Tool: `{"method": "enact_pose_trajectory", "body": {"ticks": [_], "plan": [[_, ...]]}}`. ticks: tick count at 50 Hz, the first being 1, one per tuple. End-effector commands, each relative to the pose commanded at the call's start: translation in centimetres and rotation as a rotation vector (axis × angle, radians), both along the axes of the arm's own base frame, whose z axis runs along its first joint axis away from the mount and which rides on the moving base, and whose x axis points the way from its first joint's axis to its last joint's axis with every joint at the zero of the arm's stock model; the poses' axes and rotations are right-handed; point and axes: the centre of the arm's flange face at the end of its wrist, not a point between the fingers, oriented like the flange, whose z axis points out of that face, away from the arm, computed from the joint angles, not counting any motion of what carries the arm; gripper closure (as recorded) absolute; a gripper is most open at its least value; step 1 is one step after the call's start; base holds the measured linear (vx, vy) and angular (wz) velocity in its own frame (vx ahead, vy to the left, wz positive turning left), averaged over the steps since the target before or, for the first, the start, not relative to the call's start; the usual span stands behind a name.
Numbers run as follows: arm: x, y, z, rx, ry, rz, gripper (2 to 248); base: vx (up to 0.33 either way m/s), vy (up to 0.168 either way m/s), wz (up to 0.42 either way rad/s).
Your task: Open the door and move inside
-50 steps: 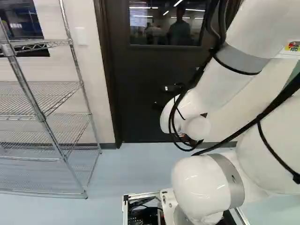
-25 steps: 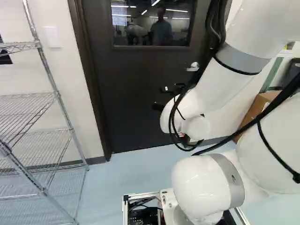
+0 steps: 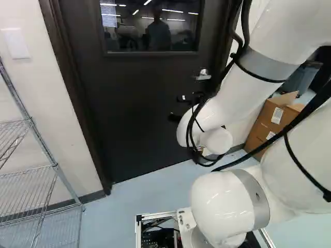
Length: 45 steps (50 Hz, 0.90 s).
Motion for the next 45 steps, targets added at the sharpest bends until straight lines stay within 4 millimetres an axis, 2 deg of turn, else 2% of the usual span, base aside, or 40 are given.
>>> {"method": "enact_pose_trajectory", "body": {"ticks": [28,45], "plan": [[0.03,0.0,0.0,0.0,0.0,0.0,3,0.021,0.005,-0.001],[0.85,-0.17,0.53,0.0,-0.01,-0.006,3,0.0,0.0,0.0]]}}
